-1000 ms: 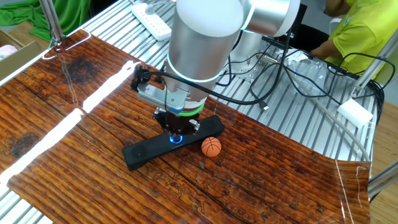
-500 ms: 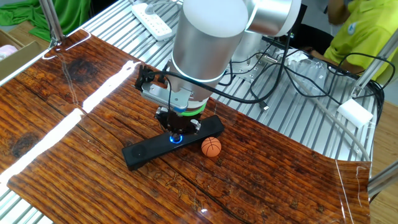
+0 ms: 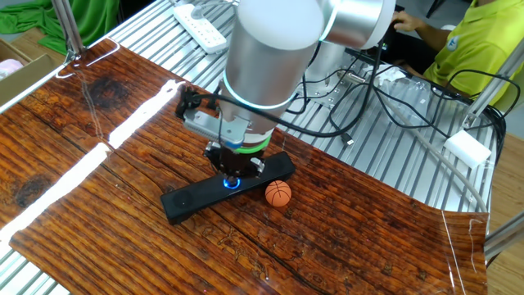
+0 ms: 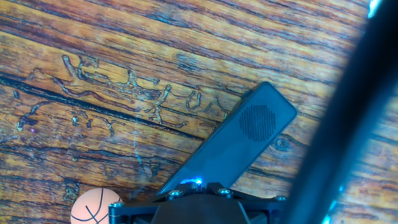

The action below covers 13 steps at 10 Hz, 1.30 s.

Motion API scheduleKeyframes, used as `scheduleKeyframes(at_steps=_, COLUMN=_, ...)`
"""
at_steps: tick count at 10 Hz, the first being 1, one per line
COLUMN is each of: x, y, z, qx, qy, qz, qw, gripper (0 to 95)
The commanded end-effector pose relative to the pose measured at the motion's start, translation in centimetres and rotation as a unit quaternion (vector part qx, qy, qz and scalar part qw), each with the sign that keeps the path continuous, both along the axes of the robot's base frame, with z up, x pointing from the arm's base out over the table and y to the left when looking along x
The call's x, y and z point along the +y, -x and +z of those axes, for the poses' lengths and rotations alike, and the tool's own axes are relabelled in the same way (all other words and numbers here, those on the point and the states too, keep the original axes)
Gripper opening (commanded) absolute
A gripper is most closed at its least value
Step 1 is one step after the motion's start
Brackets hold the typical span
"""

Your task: Turn the knob to increase the volume of the speaker

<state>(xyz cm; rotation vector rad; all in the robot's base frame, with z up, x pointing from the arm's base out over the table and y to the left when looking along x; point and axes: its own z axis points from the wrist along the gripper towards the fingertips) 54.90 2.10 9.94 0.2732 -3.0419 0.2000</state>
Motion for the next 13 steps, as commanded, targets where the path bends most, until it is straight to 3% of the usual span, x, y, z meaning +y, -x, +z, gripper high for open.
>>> scheduleKeyframes(at_steps=1, x=0.1, y=0.0, z=-0.4, qx=-0.006, qy=-0.003, qz=-0.010, qw=0.9999, gripper=0.0)
scheduleKeyframes(at_steps=6, x=0.2, y=-0.2, z=-0.6, qx=-0.007, qy=-0.010, qz=-0.017, qw=0.9998, gripper=0.0)
scheduleKeyframes(at_steps=13, x=0.4, y=-0.5, z=-1.5, qx=-0.018, qy=-0.018, qz=-0.021, qw=0.9995, gripper=0.0)
